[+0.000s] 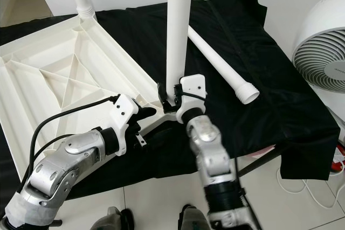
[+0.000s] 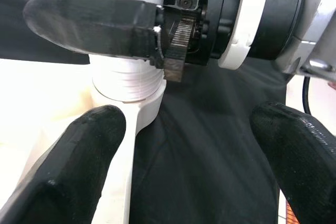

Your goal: Building children table

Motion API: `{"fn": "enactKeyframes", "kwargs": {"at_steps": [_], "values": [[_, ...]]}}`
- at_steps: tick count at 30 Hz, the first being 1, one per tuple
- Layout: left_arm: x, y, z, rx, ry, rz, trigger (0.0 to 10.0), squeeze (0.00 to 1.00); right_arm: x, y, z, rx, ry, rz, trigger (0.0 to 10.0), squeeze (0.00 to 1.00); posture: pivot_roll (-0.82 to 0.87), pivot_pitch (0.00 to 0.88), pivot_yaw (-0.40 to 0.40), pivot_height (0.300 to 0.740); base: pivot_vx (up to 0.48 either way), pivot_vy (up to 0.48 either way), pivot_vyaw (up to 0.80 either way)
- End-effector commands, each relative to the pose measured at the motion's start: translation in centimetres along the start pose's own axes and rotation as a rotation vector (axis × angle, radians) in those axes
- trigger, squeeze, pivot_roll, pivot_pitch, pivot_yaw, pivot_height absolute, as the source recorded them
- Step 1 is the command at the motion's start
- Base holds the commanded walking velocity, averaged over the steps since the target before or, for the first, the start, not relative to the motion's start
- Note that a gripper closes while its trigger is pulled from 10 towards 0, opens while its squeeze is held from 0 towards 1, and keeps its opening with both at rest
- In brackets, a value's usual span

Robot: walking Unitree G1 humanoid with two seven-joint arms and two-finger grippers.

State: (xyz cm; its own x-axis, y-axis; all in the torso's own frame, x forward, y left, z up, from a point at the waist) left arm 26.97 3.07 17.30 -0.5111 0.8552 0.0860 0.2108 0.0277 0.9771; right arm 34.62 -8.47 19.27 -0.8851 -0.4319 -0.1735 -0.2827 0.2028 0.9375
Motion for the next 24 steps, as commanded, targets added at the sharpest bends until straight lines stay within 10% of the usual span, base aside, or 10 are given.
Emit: {"fn": "enactKeyframes", "kwargs": {"at_steps": [1,18,19,20,21,24], "values": [[-0.1,0.0,0.0,-0.001,-0.006,0.003,10.0,0.00,0.0,-0.2,0.4,-0.018,0.037,-0.002,10.0,0.00,-0.12,0.138,0.073,0.740,0.000,0.000,0.00],[0.3,-0.2,-0.4,-0.023,-0.021,0.023,10.0,0.00,-0.4,-0.5,-1.4,0.154,0.389,-0.036,10.0,0.00,-0.10,0.124,0.067,0.740,0.000,0.000,0.00],[0.3,-0.1,-0.4,-0.026,-0.023,0.021,10.0,0.00,-0.3,-0.9,-1.3,0.160,0.444,-0.027,4.1,0.00,-0.10,0.122,0.066,0.740,0.000,0.000,0.00],[0.3,-0.1,-0.4,-0.026,-0.023,0.021,10.0,0.00,-0.3,-0.9,-1.3,0.160,0.444,-0.027,4.1,0.00,-0.10,0.122,0.066,0.740,0.000,0.000,0.00],[0.4,0.0,-0.5,-0.029,-0.024,0.020,10.0,0.00,-0.3,-1.1,-1.3,0.165,0.463,-0.019,1.0,0.00,-0.10,0.122,0.063,0.740,0.000,0.000,0.00],[0.4,0.1,-0.5,-0.031,-0.025,0.017,10.0,0.00,-0.2,-1.4,-1.3,0.168,0.492,-0.016,0.0,0.00,-0.09,0.119,0.062,0.740,0.000,0.000,0.00]]}}
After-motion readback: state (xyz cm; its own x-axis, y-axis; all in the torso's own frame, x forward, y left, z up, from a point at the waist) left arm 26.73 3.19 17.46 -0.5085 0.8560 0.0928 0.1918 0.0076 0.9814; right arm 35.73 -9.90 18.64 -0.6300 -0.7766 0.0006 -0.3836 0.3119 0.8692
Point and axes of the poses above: a point about 5 cm out from each wrist's last joint towards the gripper, its own x axis pointing back from the gripper into the wrist, its own y axis along the axis of the wrist's last joint, z = x × y, the point moved 4 cm from there along -x, pointing out of the wrist towards the gripper, and after that the axes turned 13 degrees about x, right-handed, at the moved point
